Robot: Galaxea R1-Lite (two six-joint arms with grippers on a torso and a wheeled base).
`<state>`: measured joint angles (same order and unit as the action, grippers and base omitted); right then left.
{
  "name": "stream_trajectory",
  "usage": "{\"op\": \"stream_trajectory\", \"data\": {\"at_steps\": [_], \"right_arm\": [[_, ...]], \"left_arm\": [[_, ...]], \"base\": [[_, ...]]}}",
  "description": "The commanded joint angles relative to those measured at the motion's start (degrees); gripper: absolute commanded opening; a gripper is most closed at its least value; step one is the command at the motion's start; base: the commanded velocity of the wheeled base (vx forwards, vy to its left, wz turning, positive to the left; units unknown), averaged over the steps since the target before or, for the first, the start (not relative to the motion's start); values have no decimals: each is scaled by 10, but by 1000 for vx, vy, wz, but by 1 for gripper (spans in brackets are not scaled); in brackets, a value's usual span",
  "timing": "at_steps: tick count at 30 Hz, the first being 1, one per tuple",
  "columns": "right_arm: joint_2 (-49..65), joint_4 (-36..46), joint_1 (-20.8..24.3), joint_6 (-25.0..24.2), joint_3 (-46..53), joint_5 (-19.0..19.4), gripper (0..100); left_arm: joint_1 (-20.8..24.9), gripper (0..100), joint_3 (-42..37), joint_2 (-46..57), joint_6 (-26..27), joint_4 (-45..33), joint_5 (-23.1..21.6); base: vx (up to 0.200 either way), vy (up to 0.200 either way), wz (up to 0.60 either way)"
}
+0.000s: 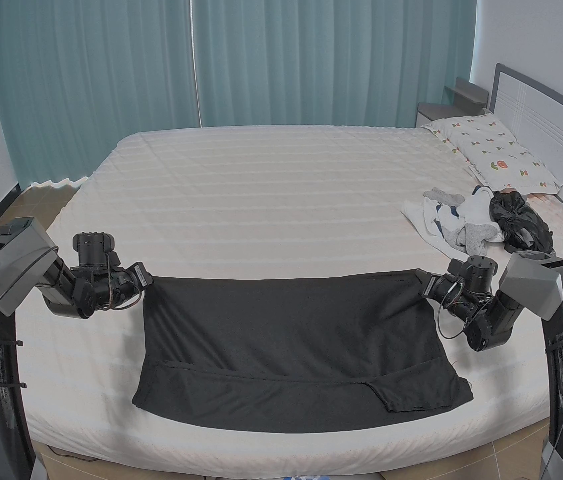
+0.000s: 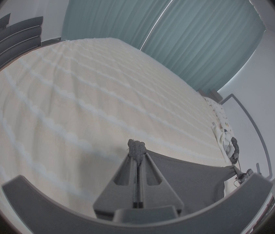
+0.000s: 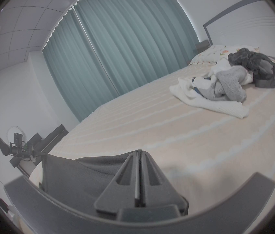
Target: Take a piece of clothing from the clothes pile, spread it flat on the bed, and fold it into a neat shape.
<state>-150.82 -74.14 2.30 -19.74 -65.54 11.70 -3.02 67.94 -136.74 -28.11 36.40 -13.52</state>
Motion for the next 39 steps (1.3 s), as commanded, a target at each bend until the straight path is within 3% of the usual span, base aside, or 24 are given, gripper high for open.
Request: {"op": "stream_trajectory", "data": {"at_steps": [1, 11, 16, 24, 33, 39], "right_arm": [[-29, 0, 5, 0, -9, -3, 0], [16, -7, 2, 8, 59, 4, 0], [40, -20, 0, 22, 116, 33, 0], [44, -50, 0, 51, 166, 36, 0], [47, -106, -3, 52, 233, 45, 0], [53, -110, -11, 54, 264, 59, 0]], "left_arm": [[2, 0, 8, -33, 0, 2, 1], [-1, 0, -23, -15, 3, 2, 0], [-1, 0, -55, 4, 5, 2, -3], [-2, 0, -79, 6, 14, 4, -3], [-5, 0, -148, 7, 20, 86, -3], [-14, 0, -185, 21, 39, 89, -11]], "base": [[0, 0, 0], [0, 0, 0], [0, 0, 0], [0, 0, 0], [0, 0, 0], [0, 0, 0]]}}
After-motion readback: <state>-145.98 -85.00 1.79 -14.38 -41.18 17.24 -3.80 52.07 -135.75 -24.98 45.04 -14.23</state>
